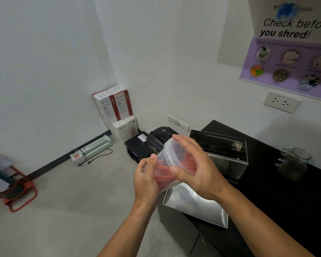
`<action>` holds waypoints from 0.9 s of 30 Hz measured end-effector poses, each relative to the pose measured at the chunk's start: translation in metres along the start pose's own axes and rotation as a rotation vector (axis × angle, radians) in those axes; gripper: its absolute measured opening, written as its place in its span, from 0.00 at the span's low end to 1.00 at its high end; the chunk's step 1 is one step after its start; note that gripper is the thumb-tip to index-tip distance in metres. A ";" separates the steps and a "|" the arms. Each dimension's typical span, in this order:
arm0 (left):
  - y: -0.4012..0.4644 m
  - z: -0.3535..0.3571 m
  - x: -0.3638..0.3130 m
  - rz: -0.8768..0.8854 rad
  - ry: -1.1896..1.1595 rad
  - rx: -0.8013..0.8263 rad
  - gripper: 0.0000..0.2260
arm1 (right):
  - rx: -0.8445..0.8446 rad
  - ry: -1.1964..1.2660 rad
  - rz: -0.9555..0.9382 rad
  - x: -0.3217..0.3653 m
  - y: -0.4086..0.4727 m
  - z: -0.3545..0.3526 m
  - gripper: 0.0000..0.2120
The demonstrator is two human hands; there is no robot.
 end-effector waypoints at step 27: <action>0.003 0.028 -0.008 0.050 0.387 0.152 0.09 | -0.339 0.048 0.495 -0.072 -0.017 -0.036 0.22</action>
Point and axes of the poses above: each hand's wrist, its own y-axis towards the middle knuckle, its own z-axis out of the palm, x = y × z, the point moved 7 cm from there along y, towards the middle knuckle, and after that the axes turned 15 degrees about -z, right-handed, at the moved point
